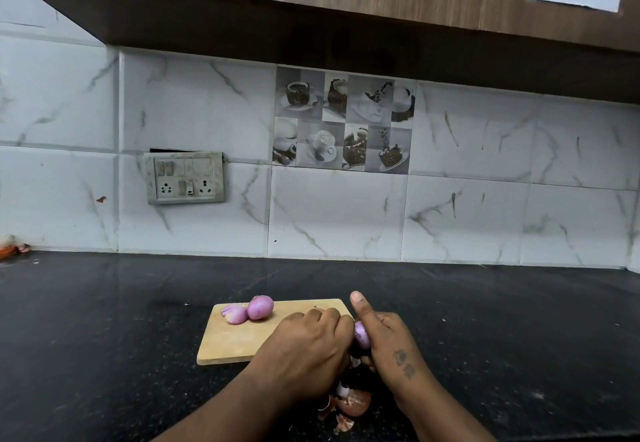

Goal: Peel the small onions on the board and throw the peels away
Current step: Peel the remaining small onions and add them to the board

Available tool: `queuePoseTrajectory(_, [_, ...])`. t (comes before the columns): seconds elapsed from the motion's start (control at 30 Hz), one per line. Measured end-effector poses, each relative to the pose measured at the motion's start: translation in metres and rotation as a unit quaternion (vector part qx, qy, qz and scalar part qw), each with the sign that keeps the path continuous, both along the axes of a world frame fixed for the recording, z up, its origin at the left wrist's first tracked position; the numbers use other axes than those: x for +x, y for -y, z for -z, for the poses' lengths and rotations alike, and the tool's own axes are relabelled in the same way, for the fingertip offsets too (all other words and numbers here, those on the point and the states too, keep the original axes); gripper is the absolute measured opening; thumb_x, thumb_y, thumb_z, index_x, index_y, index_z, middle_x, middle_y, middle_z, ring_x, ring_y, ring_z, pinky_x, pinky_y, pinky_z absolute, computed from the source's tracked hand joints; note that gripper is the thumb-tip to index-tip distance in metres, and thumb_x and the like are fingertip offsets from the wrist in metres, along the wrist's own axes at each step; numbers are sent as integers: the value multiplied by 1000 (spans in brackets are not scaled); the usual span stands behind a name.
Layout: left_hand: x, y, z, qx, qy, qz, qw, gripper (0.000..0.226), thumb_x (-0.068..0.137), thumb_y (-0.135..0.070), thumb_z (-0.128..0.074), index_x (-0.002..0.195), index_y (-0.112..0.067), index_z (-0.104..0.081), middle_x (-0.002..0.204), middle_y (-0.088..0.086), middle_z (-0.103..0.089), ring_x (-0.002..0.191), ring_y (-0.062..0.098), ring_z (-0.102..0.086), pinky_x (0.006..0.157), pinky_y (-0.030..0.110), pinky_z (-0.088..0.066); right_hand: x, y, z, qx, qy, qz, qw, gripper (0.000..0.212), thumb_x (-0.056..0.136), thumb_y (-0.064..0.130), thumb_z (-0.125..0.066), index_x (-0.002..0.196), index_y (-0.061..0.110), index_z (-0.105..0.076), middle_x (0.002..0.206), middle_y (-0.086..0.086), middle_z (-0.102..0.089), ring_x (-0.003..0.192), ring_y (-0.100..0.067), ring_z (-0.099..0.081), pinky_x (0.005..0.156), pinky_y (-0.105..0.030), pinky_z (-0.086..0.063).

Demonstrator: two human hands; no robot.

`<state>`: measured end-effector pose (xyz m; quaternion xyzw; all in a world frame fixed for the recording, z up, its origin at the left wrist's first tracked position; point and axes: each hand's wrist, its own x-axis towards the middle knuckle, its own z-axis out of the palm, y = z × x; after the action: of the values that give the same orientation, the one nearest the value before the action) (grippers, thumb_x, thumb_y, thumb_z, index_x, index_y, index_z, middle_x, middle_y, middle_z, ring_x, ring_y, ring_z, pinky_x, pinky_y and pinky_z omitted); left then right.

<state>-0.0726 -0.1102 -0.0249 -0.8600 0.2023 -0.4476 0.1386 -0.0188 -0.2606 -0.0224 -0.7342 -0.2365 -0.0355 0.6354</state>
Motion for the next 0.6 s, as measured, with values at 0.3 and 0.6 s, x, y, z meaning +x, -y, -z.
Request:
queuePoseTrajectory(0.3, [4,-9,6,-140,-26,28,989,9,82,-34,-51,80,-26,-54,70,-10,-59,58,12,-57,51,28,-44,0,-3,11,3,108,-83,991,43,95,64,-49,70,29,-49,65,13,-48,63,-10,-47,61,-34,-43])
queuePoseTrajectory(0.6, [1,-15,2,-220,-59,72,971,15,89,-36,-45,80,-25,-50,73,-7,-60,66,16,-58,56,34,-48,-7,0,9,-59,160,-94,981,30,101,59,-41,96,32,-52,85,8,-68,82,-16,-68,80,-48,-55])
